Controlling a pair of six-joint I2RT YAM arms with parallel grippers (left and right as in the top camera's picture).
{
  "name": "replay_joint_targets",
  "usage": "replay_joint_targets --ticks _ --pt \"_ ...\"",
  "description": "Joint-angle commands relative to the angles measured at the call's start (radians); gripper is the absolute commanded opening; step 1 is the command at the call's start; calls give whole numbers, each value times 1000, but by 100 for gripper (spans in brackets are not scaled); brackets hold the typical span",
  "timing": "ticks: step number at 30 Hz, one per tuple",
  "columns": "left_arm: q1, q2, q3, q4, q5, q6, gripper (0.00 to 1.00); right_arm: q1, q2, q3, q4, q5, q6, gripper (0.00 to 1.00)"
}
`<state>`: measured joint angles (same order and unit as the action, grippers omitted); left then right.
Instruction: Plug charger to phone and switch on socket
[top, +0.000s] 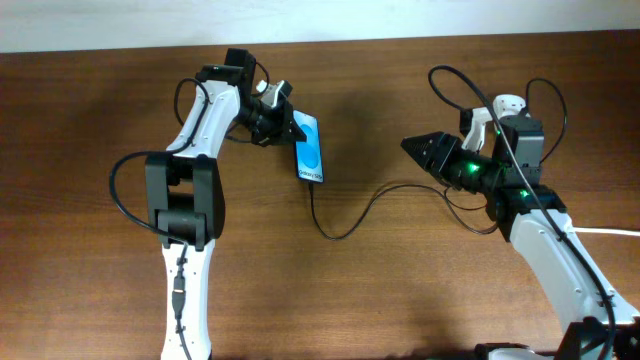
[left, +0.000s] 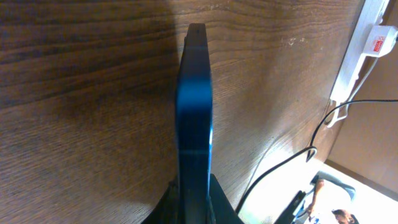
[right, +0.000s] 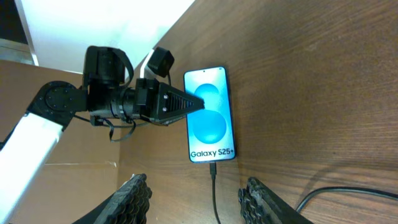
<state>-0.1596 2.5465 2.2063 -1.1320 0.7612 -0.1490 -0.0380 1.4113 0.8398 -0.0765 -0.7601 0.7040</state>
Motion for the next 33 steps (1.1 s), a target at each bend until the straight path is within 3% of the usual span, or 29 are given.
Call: replay_joint_targets --ticks 1,5,9,15,22,28,33 --pt "4 36 1 13 -30 32 5 -1 4 13 -8 12 -20 52" --pt "4 38 1 13 -30 32 24 -1 4 13 -8 13 -21 52" --pt "4 38 1 12 -47 31 36 -1 4 13 -8 13 -39 52" --pt "4 38 1 12 -121 31 43 -1 4 13 -26 37 -42 55" --pt "4 38 1 -13 -394 30 56 -1 4 13 -44 47 -52 58" --pt "4 38 1 -13 -533 30 65 -1 4 13 -76 53 -69 58" --pt "14 37 47 -29 -552 31 66 -1 3 51 -199 81 -157 69"
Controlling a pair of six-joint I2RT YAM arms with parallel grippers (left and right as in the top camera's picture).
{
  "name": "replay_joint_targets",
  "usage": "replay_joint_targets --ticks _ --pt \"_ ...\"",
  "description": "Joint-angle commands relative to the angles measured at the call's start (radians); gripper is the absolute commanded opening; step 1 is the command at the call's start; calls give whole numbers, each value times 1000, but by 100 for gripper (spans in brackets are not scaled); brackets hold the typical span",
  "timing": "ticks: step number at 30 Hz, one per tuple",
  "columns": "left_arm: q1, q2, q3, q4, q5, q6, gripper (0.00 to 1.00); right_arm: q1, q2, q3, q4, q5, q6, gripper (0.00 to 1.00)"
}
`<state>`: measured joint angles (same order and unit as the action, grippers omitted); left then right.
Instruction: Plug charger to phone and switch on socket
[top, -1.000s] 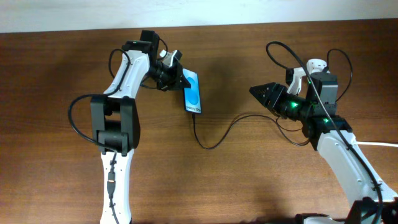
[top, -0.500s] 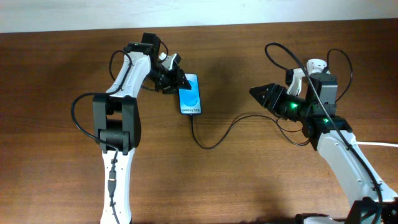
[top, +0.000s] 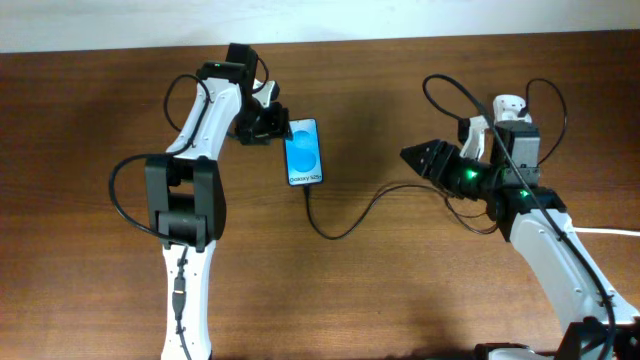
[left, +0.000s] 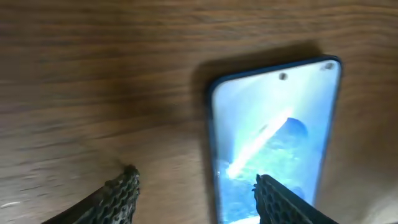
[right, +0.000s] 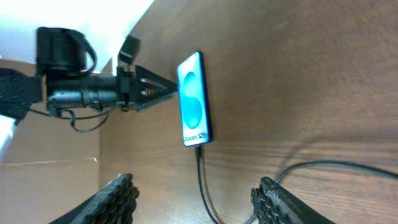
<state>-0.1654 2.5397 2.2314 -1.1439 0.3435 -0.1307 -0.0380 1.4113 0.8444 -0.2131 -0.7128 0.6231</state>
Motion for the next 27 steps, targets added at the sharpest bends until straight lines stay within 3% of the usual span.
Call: replay_joint_targets --ticks 1,10,15,17,21,27 --pt "26 43 63 -39 -135 12 66 -1 3 78 -127 59 -108 69" --pt "66 43 592 -303 -135 13 67 -2 2 396 -574 253 -310 73" --pt "72 43 902 -422 -135 13 81 -13 -21 545 -711 366 -358 74" --pt "72 19 909 -426 -129 13 82 -42 -35 596 -748 394 -358 74" --pt "72 -2 908 -457 -123 13 100 -180 -65 688 -807 410 -384 75" --pt "72 -3 905 -526 -124 13 99 -485 -98 706 -842 303 -386 76"
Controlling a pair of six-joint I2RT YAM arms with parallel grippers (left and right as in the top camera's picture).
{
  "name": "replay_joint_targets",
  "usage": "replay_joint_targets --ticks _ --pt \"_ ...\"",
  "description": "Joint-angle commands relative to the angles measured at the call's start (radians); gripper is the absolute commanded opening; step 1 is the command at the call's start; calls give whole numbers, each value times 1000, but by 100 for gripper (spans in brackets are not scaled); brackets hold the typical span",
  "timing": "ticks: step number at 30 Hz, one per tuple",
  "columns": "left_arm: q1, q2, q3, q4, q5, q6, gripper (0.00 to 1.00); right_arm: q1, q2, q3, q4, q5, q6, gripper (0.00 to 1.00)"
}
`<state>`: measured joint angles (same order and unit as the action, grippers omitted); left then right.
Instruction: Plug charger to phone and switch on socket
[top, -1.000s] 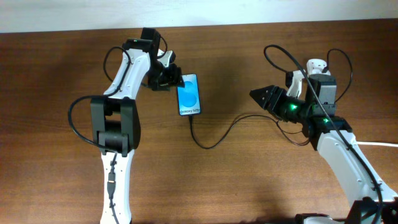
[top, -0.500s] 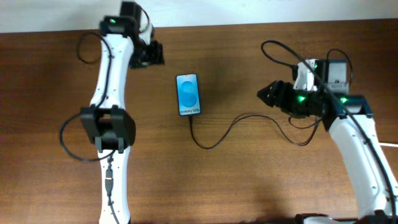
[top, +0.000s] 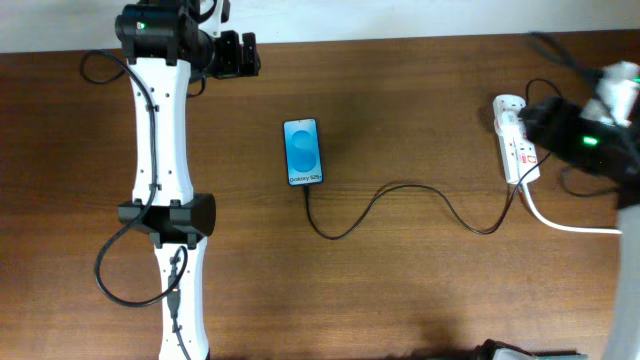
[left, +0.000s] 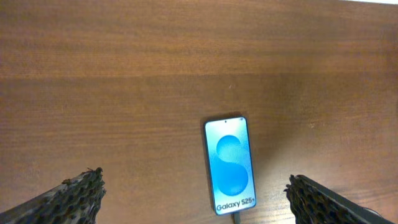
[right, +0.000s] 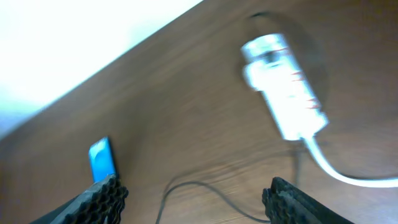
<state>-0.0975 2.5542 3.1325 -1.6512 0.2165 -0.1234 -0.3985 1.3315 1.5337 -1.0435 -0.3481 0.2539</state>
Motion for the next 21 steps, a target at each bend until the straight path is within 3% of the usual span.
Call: replay_joint_targets --ticks 1,8,21 --pt "4 -17 4 -20 3 5 100 -163 -17 16 -14 -82 -28 76" --pt "4 -17 4 -20 3 5 100 -372 29 14 -50 -121 -120 77" --pt "4 -17 4 -20 3 5 99 -386 225 14 -6 -172 -146 78"
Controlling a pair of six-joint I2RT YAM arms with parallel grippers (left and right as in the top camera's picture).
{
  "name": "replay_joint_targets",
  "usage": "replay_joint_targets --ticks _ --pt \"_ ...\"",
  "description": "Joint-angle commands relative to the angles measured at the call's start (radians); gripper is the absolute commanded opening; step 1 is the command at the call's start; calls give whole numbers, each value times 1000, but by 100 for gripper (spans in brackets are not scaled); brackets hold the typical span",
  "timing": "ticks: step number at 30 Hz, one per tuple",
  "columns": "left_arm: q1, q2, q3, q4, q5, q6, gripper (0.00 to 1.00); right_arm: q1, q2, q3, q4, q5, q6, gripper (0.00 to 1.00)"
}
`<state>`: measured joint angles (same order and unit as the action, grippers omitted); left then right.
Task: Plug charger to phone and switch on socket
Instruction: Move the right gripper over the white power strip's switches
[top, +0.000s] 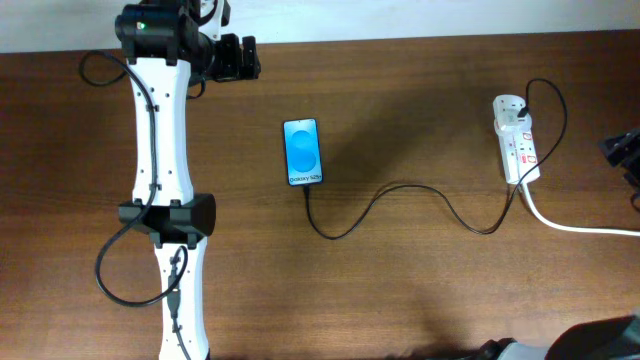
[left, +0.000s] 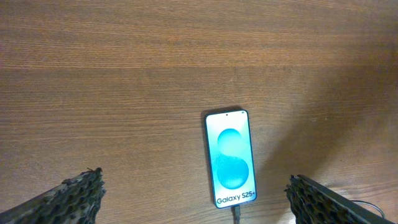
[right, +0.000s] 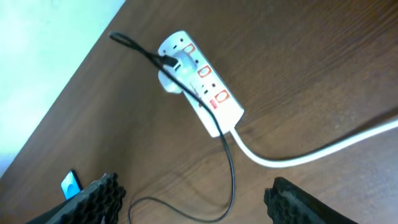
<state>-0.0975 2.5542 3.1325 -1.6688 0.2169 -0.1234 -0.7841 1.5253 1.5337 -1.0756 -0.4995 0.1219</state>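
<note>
The phone (top: 303, 152) lies flat, its blue screen lit, in the middle of the table. A black charger cable (top: 400, 192) runs from its near end to a plug in the white power strip (top: 517, 150) at the right. My left gripper (top: 235, 57) hangs open at the far edge; in its wrist view the phone (left: 231, 158) shows between the wide-apart fingers (left: 74, 196). My right gripper (top: 622, 150) is open at the right edge, looking down at the power strip (right: 202, 84) with its red switches.
A thick white mains cord (top: 580, 225) leaves the strip toward the right edge. The black cable (right: 231, 168) loops over the wooden tabletop (top: 420, 290) between phone and strip. A pale wall borders the far edge.
My right arm was over the power strip and is now drawn back to the table's right edge. The left arm, phone and cable have not moved.
At first my left gripper held the phone on its edge, cable attached, with the right gripper open nearby. Then the phone lay flat and the left gripper was open beside it. Then the left arm was at the far edge and the right arm over the strip; now the right arm is withdrawn.
</note>
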Motion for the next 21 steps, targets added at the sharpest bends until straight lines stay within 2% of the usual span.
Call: replay_joint_targets --ticks 1,6,10,21 --pt "4 -17 4 -2 3 5 99 0 46 14 36 -21 -10 79" --pt "4 -17 4 -2 3 5 99 0 115 14 88 -14 -8 79" --pt "4 -17 4 -2 3 5 99 0 181 14 238 -23 93 83" --pt "4 -17 4 -2 3 5 99 27 348 14 482 -13 97 88"
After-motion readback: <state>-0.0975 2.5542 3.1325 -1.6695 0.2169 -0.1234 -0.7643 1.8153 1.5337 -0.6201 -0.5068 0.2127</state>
